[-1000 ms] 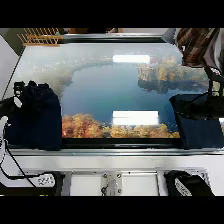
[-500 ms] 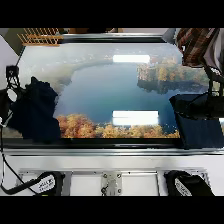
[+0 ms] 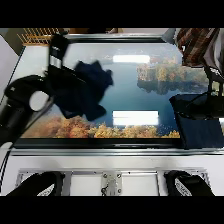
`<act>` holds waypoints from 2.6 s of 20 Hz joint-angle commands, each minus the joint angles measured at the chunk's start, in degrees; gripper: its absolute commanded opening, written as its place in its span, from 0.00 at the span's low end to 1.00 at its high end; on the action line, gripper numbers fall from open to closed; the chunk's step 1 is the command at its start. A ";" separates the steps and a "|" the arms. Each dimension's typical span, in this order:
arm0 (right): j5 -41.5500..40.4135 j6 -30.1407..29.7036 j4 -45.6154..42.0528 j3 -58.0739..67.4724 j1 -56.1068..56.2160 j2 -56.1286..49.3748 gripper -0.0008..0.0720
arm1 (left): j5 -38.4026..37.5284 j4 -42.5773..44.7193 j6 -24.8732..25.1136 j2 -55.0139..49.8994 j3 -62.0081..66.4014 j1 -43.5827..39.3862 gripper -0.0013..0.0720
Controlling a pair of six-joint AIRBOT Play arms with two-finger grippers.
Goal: Fold the clothes and pants, and hang the long-sleeved shirts on hangers.
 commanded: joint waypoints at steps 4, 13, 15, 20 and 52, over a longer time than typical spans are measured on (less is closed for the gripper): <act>0.02 0.00 0.02 -0.02 -0.02 -1.40 0.08 | -10.12 0.20 -4.39 -9.94 0.26 -24.79 0.35; 0.00 0.02 0.02 -0.02 -0.02 -1.86 0.08 | -11.32 0.09 -16.87 -6.80 0.26 -2.05 0.93; 0.02 0.02 0.04 -0.02 -0.02 -2.10 0.08 | -9.77 -3.48 -17.44 -7.89 0.26 8.92 0.93; 0.02 0.02 0.04 -0.02 -0.02 -2.54 0.08 | -9.31 -29.81 -8.07 -22.08 0.26 28.35 0.93; -27.10 -9.97 12.33 -0.02 -1.99 -41.64 0.90 | -14.34 -47.06 -0.42 -42.53 20.13 21.92 0.04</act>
